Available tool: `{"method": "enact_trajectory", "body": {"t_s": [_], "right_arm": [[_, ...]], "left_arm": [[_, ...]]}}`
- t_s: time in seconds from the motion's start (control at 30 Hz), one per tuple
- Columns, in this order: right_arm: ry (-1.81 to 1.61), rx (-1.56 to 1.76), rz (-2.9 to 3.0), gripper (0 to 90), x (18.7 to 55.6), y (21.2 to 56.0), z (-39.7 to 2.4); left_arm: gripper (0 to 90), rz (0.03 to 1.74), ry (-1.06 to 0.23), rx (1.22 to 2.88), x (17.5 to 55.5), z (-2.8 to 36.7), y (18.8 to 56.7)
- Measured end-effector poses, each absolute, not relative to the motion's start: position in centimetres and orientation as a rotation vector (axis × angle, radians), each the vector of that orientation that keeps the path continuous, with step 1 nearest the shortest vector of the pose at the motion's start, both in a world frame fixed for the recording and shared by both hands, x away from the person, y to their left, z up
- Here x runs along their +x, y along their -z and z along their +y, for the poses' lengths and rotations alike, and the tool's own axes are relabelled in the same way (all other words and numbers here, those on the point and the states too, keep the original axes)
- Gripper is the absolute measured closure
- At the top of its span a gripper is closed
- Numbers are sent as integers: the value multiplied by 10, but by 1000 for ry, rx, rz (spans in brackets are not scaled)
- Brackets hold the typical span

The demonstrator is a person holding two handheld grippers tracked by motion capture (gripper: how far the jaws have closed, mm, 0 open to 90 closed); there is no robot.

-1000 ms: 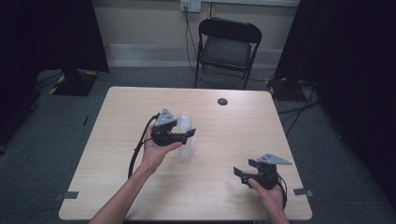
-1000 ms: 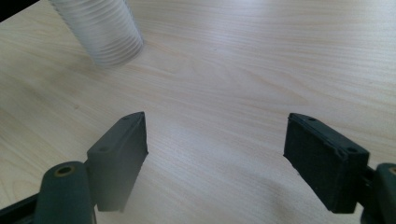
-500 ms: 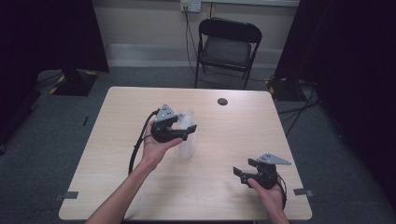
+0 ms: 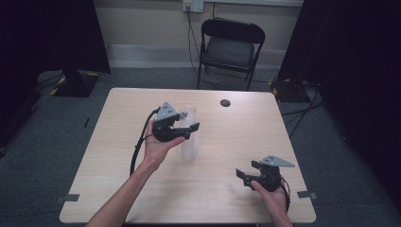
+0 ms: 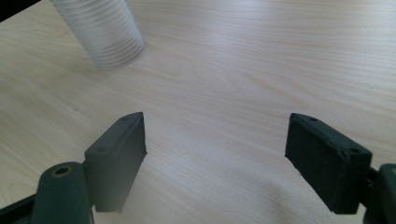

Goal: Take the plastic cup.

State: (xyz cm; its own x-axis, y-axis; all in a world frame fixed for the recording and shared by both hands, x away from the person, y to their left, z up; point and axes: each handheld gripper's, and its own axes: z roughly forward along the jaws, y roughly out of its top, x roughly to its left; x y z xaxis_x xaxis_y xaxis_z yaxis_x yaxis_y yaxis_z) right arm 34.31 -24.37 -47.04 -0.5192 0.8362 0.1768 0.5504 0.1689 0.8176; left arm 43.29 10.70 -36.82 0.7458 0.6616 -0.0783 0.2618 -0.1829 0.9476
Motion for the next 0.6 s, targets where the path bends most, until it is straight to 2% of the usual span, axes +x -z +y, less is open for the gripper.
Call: {"method": "enact_trajectory", "body": {"t_s": [0.6], "right_arm": [[-1277,1318,2140,202,343,471,-242]], "left_arm": [[351,722,-430,1717,430,109,350]]}}
